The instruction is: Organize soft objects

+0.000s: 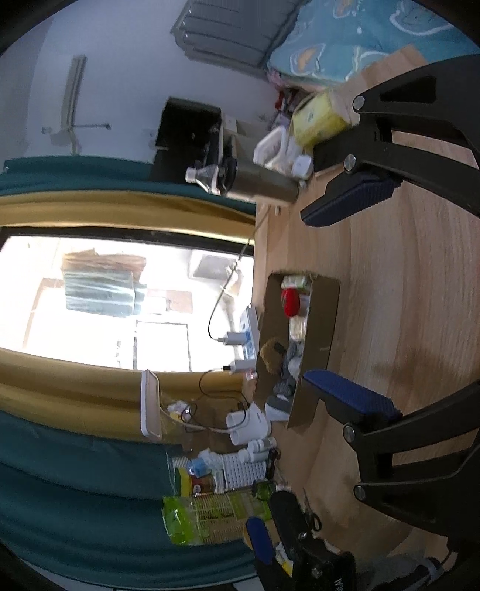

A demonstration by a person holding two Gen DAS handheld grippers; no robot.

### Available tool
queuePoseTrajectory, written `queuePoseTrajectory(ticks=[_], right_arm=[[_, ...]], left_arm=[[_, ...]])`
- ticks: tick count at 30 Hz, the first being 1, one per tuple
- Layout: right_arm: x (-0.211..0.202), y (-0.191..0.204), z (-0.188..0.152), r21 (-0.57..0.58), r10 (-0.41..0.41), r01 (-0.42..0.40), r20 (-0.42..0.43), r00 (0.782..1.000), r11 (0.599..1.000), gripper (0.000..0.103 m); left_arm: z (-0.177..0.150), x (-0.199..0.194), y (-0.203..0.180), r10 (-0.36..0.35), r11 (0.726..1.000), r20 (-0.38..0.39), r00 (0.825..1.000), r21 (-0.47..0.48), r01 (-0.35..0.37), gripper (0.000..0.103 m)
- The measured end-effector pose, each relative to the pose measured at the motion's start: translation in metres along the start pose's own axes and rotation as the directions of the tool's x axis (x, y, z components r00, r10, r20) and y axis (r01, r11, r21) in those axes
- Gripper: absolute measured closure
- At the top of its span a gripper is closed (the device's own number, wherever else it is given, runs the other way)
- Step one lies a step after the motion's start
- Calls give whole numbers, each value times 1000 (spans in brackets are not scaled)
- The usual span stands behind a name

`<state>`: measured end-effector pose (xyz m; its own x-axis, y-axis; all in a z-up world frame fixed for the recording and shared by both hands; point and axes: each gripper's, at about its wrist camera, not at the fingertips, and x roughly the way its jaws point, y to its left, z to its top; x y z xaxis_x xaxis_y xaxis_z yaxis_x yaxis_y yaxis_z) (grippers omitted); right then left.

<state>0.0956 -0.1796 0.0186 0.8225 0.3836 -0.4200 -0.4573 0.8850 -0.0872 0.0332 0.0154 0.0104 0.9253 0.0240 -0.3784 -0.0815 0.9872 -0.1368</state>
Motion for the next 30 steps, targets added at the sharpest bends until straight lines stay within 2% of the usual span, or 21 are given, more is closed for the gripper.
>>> queuePoseTrajectory(ticks=[3, 12, 30], right_arm=[[-10, -3, -6, 0, -40, 40, 16, 999, 999, 20], [-26, -17, -19, 38, -88, 87, 29, 996, 996, 20], [-19, -26, -25, 56, -89, 88, 11, 996, 995, 20]], left_arm=[[-4, -6, 1, 19, 1000, 21, 1000, -10, -18, 6], [-5, -10, -9, 21, 999, 51, 998, 24, -22, 6], [-8, -7, -7, 22, 1000, 39, 999, 9, -22, 6]])
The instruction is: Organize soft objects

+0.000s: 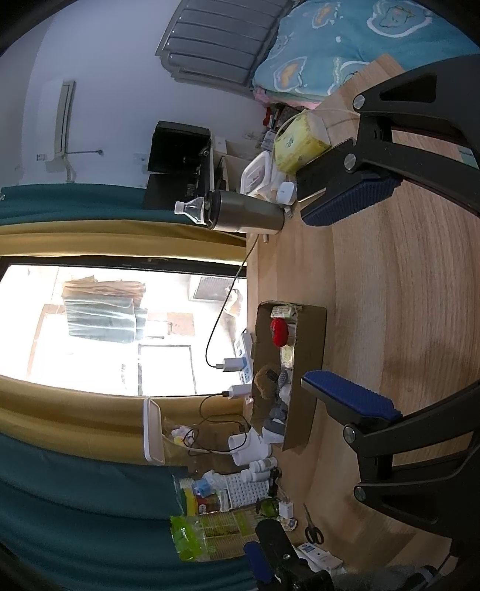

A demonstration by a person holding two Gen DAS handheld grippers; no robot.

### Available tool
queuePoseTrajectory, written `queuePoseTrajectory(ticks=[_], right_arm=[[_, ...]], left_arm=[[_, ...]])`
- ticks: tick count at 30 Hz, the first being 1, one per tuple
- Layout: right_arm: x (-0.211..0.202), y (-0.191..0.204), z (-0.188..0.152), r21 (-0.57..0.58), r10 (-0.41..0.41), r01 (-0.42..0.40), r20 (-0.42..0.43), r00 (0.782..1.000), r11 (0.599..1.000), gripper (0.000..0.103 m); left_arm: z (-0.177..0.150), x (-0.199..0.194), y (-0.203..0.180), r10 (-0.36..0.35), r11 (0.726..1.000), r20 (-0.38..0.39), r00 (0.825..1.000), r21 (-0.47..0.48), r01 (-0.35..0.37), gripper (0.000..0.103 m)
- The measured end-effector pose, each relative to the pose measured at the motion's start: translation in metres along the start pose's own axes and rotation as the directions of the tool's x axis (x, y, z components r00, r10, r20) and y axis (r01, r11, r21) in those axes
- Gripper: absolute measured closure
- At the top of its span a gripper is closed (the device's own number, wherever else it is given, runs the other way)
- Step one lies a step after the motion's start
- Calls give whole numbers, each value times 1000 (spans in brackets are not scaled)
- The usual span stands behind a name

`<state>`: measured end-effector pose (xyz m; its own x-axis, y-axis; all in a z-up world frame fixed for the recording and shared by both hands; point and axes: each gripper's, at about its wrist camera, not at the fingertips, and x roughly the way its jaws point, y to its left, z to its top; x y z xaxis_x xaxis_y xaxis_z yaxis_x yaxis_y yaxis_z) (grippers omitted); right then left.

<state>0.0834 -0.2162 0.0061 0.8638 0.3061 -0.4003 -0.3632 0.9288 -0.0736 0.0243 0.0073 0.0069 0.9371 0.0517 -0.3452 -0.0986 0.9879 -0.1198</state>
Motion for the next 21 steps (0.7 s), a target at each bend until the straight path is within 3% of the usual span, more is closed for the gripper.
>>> queuePoseTrajectory(ticks=[21], right_arm=[[-2, 6, 2, -6, 25, -25, -2, 1000, 1000, 20]], left_arm=[[-4, 2, -2, -2, 1000, -12, 1000, -1, 2, 6]])
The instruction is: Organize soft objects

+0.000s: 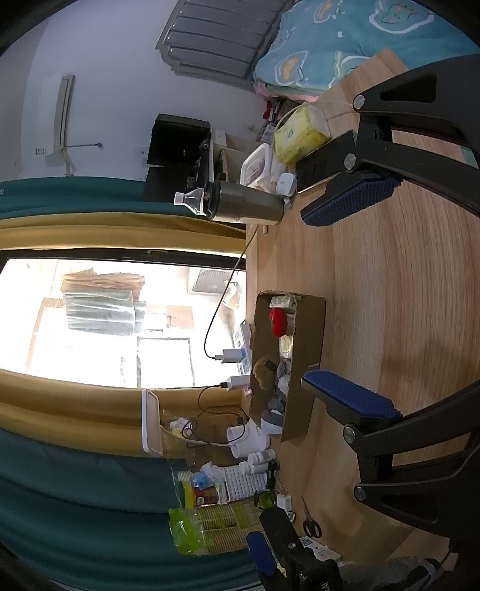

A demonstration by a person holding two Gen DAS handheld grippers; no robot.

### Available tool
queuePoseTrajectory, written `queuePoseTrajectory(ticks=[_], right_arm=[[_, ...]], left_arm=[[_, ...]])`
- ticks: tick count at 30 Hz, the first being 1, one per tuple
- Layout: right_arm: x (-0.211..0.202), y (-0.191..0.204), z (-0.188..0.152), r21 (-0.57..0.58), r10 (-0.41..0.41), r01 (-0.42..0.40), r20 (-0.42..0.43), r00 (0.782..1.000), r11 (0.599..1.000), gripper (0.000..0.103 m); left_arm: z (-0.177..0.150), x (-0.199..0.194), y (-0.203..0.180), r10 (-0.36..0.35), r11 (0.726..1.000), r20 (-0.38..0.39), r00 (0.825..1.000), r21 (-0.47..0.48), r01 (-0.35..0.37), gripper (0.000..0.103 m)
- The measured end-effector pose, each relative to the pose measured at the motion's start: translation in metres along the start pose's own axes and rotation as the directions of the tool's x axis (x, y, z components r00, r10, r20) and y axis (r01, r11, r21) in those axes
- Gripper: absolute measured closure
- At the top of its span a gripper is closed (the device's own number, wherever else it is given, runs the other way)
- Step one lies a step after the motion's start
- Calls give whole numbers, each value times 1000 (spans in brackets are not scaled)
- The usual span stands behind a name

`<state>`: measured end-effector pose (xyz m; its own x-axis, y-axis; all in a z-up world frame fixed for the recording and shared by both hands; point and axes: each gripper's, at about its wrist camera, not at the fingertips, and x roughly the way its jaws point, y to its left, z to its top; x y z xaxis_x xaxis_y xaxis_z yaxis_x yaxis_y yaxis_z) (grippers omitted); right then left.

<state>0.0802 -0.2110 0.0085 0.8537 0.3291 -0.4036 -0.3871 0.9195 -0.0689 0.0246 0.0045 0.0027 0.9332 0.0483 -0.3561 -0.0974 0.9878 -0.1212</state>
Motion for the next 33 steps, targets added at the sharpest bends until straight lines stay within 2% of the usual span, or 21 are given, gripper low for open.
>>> queuePoseTrajectory(ticks=[28, 33], right_arm=[[-1, 2, -1, 0, 12, -12, -3, 1000, 1000, 20], [-1, 2, -1, -1, 12, -12, -3, 1000, 1000, 20]], left_arm=[[-6, 4, -1, 3, 1000, -23, 1000, 6, -2, 5], [-11, 5, -4, -18, 1000, -40, 999, 18, 19, 5]])
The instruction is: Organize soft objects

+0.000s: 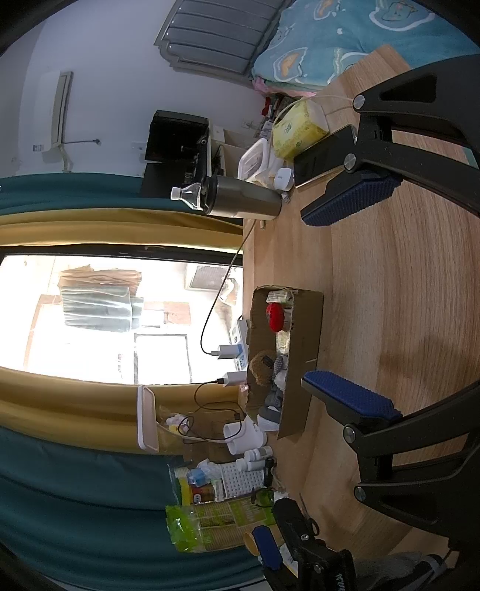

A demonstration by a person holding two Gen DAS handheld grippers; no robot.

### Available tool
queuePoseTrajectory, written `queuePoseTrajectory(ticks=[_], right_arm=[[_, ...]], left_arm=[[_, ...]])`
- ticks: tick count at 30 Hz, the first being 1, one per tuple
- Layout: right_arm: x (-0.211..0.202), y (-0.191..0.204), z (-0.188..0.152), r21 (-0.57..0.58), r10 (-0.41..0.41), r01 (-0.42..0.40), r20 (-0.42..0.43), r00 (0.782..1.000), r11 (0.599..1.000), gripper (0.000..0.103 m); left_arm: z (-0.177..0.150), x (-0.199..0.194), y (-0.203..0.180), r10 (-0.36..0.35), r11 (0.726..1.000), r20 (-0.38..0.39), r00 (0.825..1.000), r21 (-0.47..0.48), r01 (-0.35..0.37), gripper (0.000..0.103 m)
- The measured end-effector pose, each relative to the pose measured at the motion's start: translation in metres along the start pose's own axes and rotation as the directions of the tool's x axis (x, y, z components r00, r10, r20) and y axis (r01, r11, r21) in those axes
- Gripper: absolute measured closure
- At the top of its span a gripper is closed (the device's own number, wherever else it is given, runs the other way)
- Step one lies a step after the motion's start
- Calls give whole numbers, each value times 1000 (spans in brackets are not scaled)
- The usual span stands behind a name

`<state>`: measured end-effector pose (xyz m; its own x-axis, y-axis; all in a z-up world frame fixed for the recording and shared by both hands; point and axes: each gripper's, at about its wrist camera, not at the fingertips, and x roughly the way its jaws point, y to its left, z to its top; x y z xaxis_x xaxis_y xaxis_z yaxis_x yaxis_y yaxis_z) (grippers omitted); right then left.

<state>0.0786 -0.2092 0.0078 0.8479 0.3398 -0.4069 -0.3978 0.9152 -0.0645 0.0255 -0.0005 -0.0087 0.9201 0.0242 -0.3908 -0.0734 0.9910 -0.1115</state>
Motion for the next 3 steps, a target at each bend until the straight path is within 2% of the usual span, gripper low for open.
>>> queuePoseTrajectory(ticks=[3], right_arm=[[2, 1, 0, -1, 3, -3, -3, 1000, 1000, 20]], left_arm=[[0, 10, 4, -78, 997, -58, 995, -14, 77, 5]])
